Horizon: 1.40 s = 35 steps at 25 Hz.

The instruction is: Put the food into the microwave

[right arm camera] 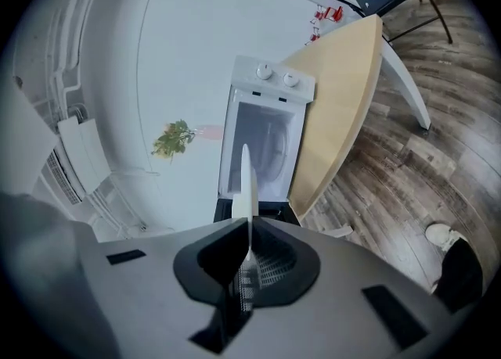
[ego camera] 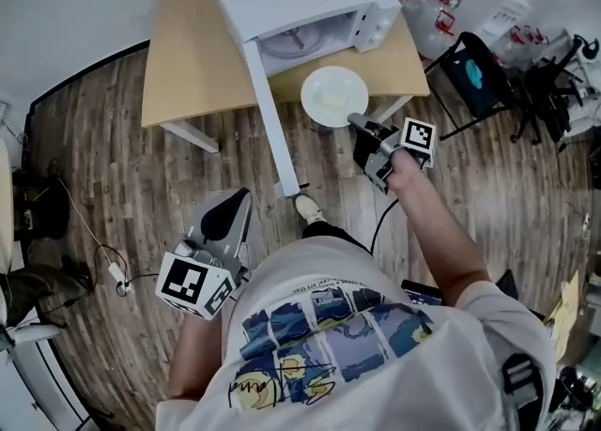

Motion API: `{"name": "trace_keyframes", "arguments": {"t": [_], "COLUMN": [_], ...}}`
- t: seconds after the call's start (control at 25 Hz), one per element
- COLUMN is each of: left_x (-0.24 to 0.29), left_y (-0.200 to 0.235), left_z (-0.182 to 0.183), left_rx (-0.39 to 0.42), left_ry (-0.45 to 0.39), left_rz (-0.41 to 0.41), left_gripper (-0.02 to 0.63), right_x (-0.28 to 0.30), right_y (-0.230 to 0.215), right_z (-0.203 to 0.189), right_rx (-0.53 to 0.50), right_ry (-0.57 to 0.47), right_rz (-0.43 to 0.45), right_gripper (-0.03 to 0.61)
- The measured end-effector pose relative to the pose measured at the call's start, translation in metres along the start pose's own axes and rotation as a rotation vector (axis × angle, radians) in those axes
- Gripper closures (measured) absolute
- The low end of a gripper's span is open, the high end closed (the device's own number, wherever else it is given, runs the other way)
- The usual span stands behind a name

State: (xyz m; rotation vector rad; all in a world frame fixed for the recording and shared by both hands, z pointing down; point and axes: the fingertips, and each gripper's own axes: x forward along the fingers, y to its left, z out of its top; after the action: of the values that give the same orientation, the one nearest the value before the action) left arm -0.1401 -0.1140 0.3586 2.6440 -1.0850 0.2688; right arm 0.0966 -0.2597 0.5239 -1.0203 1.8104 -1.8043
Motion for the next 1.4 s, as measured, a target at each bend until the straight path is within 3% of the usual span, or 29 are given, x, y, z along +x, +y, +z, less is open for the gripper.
{"name": "trace_keyframes", "arguments": {"t": [0.72, 1.4], "left_x": [0.038, 0.018], "left_y": [0.047, 0.061], "left_z": [0.009, -0.006], "left_rx": [-0.08, -0.14], "left_ry": [0.061, 0.097], "left_rz": [0.208, 0.352], "left_gripper": [0.606, 0.604], "right_x": [0.165, 0.248], "right_y": [-0.032, -0.063], "right_z": [0.099, 0.134], "right_rx": [0.025, -0.012], "right_ry": [0.048, 0.028], "right_rz": [-0.039, -0.128], "right_gripper": [0.565, 0.565]}}
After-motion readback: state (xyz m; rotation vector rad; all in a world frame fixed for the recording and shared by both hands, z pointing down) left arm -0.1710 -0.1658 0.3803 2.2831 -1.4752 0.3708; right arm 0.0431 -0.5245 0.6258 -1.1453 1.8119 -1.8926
